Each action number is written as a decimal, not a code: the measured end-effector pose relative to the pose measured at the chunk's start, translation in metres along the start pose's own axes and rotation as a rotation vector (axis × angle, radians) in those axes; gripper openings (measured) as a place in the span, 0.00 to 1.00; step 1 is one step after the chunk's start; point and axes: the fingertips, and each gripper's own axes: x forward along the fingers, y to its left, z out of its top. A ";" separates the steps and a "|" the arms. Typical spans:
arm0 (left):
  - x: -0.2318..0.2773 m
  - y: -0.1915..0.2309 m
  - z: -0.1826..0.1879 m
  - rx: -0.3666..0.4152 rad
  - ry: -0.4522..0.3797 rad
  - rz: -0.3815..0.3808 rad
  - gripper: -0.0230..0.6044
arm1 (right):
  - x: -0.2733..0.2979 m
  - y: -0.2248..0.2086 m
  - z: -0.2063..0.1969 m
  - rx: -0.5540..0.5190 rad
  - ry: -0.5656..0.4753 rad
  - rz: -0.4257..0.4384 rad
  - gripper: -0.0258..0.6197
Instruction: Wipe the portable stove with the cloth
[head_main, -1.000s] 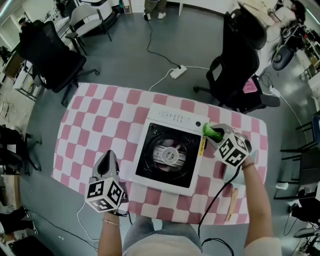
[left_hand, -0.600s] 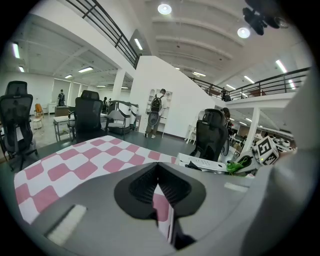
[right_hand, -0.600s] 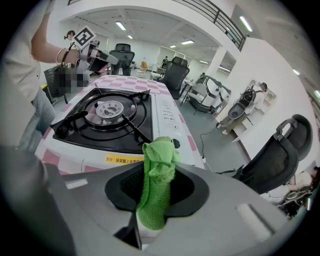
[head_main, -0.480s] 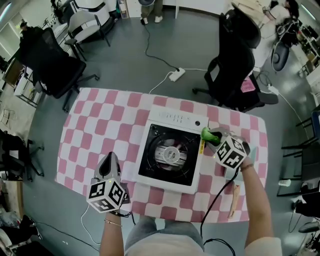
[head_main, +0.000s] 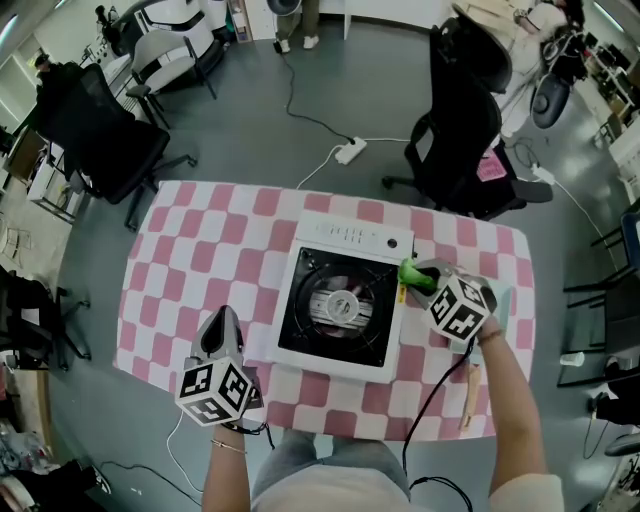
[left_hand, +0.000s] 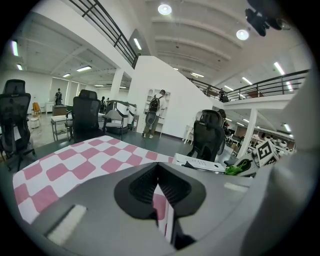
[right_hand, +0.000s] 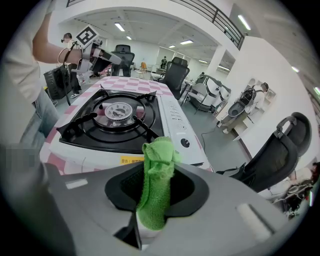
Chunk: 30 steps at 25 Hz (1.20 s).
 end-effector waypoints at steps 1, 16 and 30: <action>0.000 0.000 0.000 0.001 0.000 -0.002 0.04 | 0.000 0.002 -0.001 0.005 0.002 0.000 0.18; -0.007 -0.004 0.003 0.011 -0.004 -0.038 0.04 | -0.010 0.032 -0.001 0.042 -0.002 0.009 0.18; -0.017 -0.009 0.000 0.026 0.000 -0.073 0.04 | -0.019 0.063 -0.001 0.082 -0.028 0.010 0.18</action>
